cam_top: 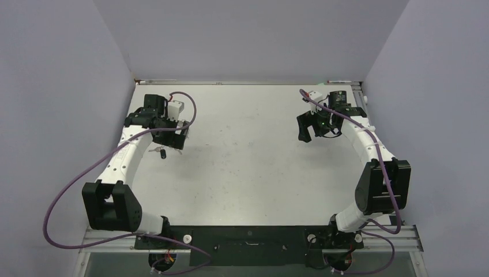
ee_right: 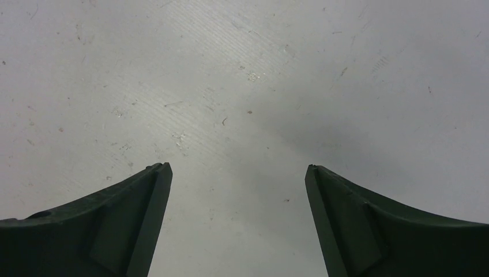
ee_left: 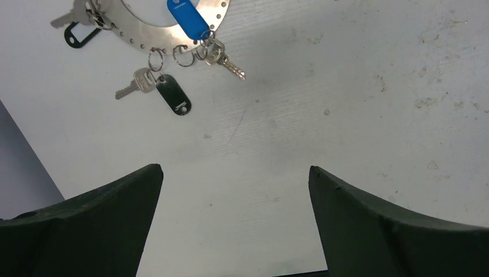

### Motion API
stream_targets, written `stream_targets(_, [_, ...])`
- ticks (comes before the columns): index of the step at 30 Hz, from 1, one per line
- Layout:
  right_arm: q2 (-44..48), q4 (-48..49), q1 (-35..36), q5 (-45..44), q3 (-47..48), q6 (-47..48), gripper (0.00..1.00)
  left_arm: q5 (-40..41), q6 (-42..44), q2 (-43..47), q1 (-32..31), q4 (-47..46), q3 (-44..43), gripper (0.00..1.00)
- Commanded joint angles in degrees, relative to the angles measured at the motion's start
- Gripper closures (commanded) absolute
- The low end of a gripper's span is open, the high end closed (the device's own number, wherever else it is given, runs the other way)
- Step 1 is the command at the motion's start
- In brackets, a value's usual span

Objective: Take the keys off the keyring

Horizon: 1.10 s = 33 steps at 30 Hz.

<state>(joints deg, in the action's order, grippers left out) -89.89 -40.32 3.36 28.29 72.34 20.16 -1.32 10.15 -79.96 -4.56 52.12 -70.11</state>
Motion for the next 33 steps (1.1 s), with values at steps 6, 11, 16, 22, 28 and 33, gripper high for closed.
stream_targets(6, [2.07, -2.3, -0.28, 2.89, 2.57, 2.32, 0.1, -4.88, 10.33, -12.28, 1.22, -6.73, -11.98, 0.0])
stream_targets(11, [1.99, -4.97, -0.28, 4.71, 2.91, 4.24, 0.1, -15.36, 30.67, -17.51, 1.71, -4.8, -15.42, 0.15])
stream_targets(16, [1.33, -7.01, -0.28, 5.3, 3.9, 5.49, 0.1, -24.45, 61.56, -21.09, 2.99, 0.47, -16.18, 0.18])
stream_targets(22, [0.27, -9.9, -0.32, 4.28, 5.42, 6.81, 0.1, -23.26, 81.49, -33.68, 3.57, 15.12, -28.85, 0.32])
stream_targets(28, [0.18, -12.29, -0.39, 2.98, 6.49, 8.15, 0.1, -21.24, 90.76, -41.71, 3.64, 19.34, -37.02, 0.48])
stream_targets(33, [0.22, -12.42, -0.54, 2.53, 6.57, 8.38, 0.1, -18.59, 93.72, -46.7, 3.14, 21.39, -41.78, 0.58])
